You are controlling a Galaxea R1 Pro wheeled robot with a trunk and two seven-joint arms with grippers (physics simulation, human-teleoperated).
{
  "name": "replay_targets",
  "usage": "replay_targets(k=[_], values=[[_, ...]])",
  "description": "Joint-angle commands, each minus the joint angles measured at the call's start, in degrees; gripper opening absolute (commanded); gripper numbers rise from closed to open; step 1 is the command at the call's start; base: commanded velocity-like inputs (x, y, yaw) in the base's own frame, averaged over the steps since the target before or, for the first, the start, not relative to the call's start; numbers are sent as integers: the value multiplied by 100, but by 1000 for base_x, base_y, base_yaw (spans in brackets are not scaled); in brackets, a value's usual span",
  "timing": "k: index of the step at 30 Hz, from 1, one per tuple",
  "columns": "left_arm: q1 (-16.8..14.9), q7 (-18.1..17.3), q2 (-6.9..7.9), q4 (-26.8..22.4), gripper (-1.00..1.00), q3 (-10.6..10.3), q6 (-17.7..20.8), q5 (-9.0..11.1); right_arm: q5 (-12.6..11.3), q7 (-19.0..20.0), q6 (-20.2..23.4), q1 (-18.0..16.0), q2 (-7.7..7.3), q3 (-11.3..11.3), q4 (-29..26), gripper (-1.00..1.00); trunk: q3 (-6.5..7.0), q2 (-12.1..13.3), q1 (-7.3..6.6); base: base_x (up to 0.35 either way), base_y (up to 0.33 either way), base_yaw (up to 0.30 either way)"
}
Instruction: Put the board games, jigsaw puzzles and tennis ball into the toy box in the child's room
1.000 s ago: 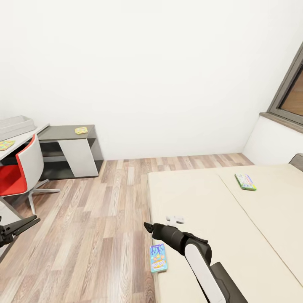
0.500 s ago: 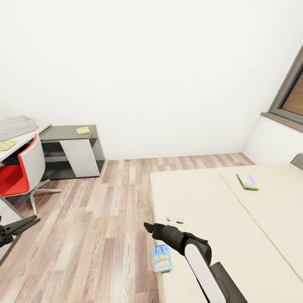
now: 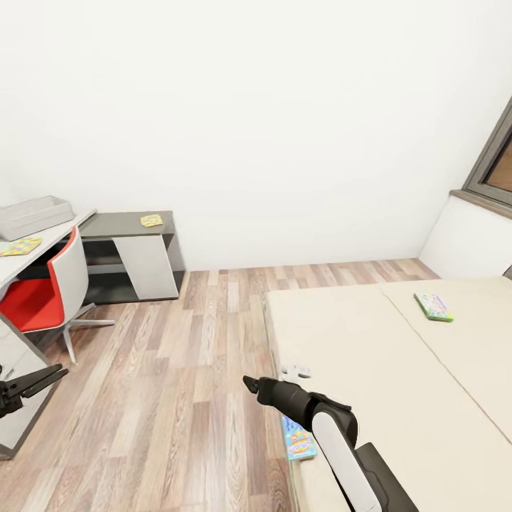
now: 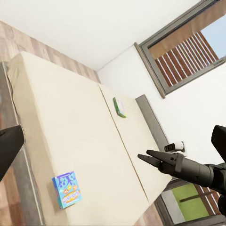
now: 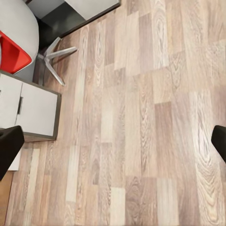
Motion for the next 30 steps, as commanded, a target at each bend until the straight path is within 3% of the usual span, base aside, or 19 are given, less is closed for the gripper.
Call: replay_targets(k=[1,30], values=[[-5,-28,1,3,100,2,61,-8,-62,-59,13,-5,3,3,-6,100,-12,-12,3,0,284,0],[-5,-28,1,3,100,11,61,-5,-68,-59,4,-5,8,3,0,100,-12,-12,3,0,287,0]])
